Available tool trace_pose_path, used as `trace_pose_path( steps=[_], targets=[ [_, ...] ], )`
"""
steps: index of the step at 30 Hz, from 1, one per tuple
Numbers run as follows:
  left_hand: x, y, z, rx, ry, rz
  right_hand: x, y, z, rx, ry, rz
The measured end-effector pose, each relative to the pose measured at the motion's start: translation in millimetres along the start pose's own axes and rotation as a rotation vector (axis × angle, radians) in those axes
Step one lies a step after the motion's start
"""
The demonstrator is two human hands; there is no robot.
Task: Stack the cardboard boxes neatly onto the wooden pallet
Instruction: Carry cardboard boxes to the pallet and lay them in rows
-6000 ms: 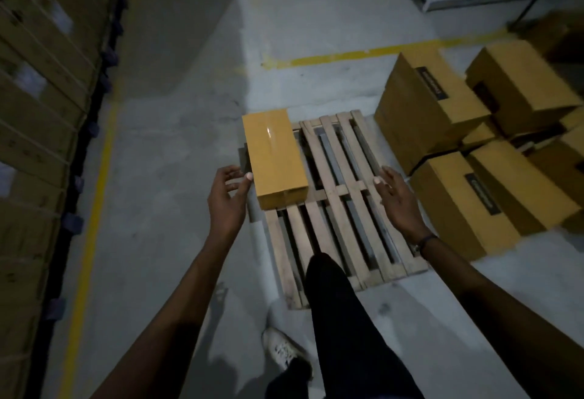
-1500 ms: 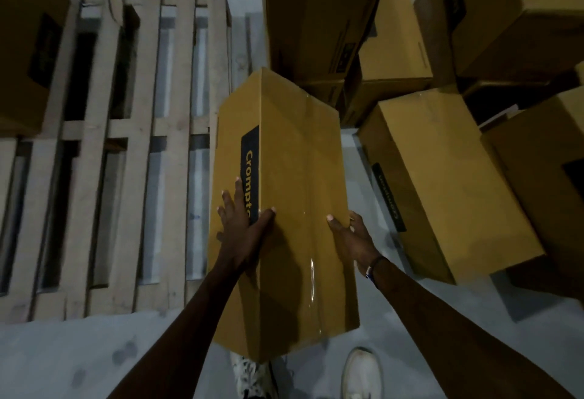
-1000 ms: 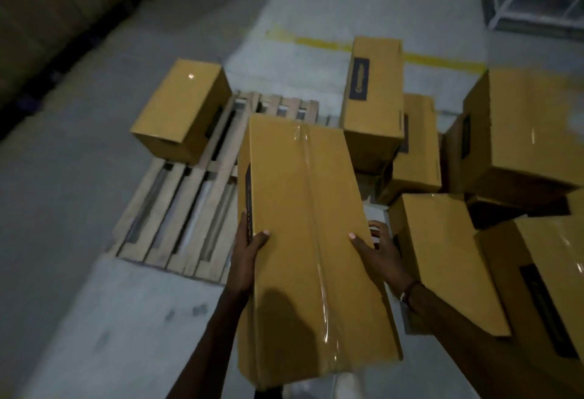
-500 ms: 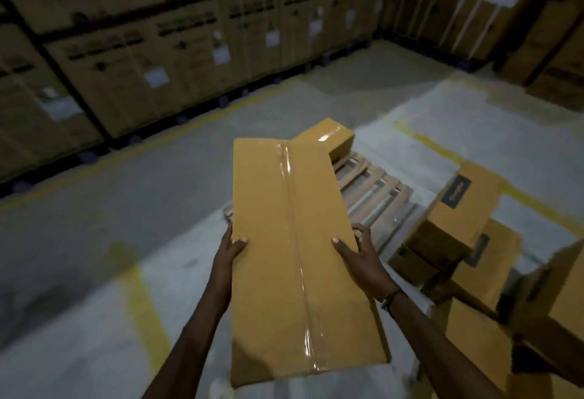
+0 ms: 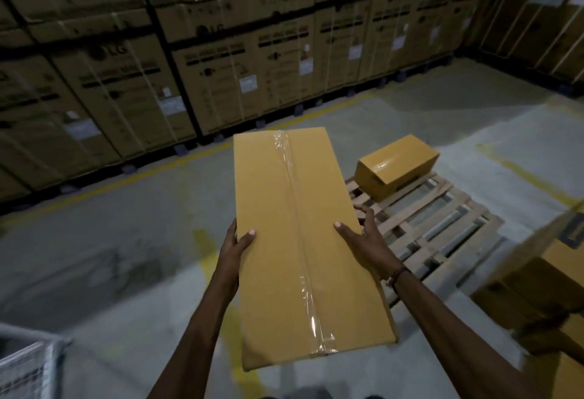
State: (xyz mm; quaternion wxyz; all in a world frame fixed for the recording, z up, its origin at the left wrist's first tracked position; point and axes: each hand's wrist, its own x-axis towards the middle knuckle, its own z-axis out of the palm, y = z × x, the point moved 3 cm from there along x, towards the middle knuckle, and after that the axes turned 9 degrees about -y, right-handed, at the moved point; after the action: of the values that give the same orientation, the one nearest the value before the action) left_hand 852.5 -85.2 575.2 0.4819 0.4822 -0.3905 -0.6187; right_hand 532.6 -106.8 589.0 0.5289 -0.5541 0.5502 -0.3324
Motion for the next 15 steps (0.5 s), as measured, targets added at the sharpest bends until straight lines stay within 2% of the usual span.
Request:
trace_pose_path(
  steps=[8,15],
  targets=[
    [71,40,-78,0.042,-0.057,-0.028,68,-43,61,0.024,0.033,-0.008],
    [197,64,-101,0.139,-0.180,-0.041,162,-41,68,0.078,0.170,0.017]
  ],
)
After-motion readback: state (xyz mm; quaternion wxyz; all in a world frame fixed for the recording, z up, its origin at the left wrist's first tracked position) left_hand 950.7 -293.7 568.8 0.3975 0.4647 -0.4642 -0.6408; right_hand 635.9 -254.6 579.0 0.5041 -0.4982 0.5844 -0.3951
